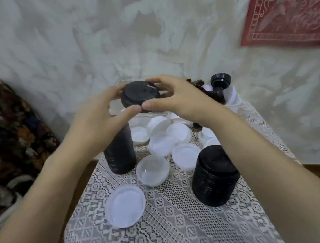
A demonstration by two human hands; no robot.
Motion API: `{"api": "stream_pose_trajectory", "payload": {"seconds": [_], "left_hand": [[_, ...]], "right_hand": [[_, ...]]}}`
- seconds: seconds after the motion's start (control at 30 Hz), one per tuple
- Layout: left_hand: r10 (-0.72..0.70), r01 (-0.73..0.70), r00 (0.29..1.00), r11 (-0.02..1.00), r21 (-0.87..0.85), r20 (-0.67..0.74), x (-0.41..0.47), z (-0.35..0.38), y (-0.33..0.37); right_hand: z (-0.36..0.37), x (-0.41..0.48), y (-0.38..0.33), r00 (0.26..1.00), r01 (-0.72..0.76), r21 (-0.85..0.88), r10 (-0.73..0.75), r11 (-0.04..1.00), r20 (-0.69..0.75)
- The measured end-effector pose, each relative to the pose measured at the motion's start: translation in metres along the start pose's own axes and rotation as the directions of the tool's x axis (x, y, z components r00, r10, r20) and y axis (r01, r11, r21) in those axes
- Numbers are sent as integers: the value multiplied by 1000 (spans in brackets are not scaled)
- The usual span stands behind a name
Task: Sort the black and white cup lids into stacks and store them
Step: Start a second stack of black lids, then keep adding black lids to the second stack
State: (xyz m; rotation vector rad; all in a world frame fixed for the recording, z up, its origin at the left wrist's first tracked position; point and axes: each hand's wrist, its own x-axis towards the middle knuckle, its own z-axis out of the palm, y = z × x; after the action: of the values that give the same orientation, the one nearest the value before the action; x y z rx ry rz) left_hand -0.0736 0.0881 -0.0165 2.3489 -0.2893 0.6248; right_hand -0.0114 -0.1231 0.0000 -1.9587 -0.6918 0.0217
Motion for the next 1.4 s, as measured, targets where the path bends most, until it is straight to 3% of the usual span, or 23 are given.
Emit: {"api": "stream_pose_trajectory", "payload": {"seconds": [0.23,0.6,1.4], "left_hand": [[-161,156,987,972,-176,-17,-22,-15,-62],[-260,245,966,907,-344,3,-34,-6,-93],[-240,230,970,955,-184,-31,-42,11,-89]], "right_hand": [[66,31,6,997,-40,-10,41,999,65],[95,40,17,993,-86,-41,89,995,81],[113,25,55,996,-51,57,47,997,70]]}}
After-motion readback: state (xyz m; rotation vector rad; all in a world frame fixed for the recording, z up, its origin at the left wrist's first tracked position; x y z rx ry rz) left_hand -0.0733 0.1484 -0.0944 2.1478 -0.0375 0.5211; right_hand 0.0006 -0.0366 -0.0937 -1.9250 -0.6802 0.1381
